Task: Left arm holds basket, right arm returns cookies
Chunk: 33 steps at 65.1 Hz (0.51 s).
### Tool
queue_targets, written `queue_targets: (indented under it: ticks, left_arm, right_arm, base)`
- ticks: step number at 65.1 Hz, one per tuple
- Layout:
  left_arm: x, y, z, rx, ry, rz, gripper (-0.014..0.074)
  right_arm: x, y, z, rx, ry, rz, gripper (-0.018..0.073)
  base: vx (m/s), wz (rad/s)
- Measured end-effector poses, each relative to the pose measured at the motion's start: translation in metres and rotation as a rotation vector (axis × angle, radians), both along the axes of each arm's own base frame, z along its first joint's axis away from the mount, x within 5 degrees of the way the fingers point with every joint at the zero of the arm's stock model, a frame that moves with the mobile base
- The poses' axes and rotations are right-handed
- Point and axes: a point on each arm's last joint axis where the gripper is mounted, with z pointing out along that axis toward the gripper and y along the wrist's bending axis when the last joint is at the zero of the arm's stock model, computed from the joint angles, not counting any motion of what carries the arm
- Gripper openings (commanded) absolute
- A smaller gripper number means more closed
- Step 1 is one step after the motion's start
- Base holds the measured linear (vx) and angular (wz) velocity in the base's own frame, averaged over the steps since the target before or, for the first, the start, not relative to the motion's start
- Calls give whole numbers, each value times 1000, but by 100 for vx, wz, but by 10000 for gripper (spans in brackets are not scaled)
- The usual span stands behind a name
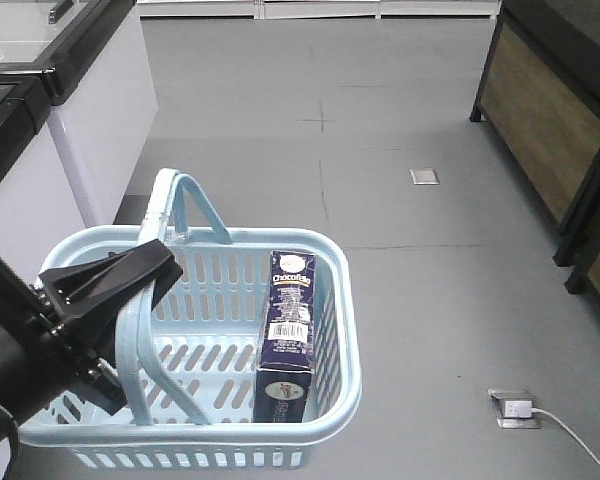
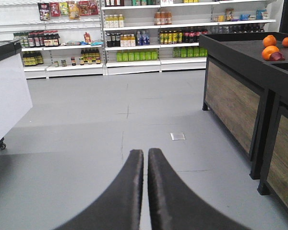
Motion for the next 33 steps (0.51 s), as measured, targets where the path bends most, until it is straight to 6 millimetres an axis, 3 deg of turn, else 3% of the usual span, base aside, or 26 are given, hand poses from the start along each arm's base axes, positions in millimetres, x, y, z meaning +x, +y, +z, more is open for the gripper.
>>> queue_targets:
  ticks: [33]
  left_arm:
    - [0,0,0,-15,14,-3,-3]
  right_arm:
    - [0,0,0,0,0,0,-10]
  base:
    - [0,0]
